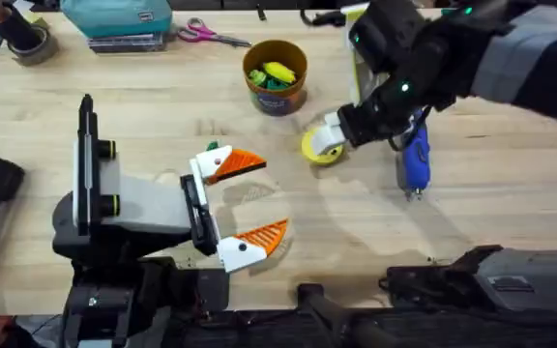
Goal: Pick up the gripper from the table and insert it into the empty holder that is missing its gripper. Then pick up a screw, insert it into the mounting hole, and use the screwdriver to tighten it. Finally, clean up the table by picking up the vegetable and placing it into the bucket.
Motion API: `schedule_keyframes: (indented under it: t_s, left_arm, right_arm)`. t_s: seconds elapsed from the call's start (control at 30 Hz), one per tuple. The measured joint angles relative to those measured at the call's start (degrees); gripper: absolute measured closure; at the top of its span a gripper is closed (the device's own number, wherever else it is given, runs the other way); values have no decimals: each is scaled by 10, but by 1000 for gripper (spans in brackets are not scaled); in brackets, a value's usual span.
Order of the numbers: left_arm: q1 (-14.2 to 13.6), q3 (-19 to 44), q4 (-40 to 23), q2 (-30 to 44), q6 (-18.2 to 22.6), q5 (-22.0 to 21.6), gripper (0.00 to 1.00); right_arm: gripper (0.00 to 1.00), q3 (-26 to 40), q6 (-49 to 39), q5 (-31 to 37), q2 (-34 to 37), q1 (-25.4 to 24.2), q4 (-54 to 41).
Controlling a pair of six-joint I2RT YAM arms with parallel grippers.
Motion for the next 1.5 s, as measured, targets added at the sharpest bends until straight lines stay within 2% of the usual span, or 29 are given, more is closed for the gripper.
schedule_keyframes:
  t_s: [0.17,0.4,0.57,0.67,1.37,1.5]
  left_arm:
    - [0,0,0,0,0,0,15]
    - [0,0,0,0,0,0,15]
    - [0,0,0,0,0,0,15]
    - [0,0,0,0,0,0,15]
    - [0,0,0,0,0,0,15]
    - [0,0,0,0,0,0,15]
  right_arm:
    - [106,-30,4,0,0,1,35]
    - [209,-34,5,1,30,9,52]
    - [357,-36,5,2,54,11,69]
    - [412,-36,7,2,56,11,79]
    - [661,-36,7,12,56,30,84]
    - [773,-36,7,17,56,30,84]
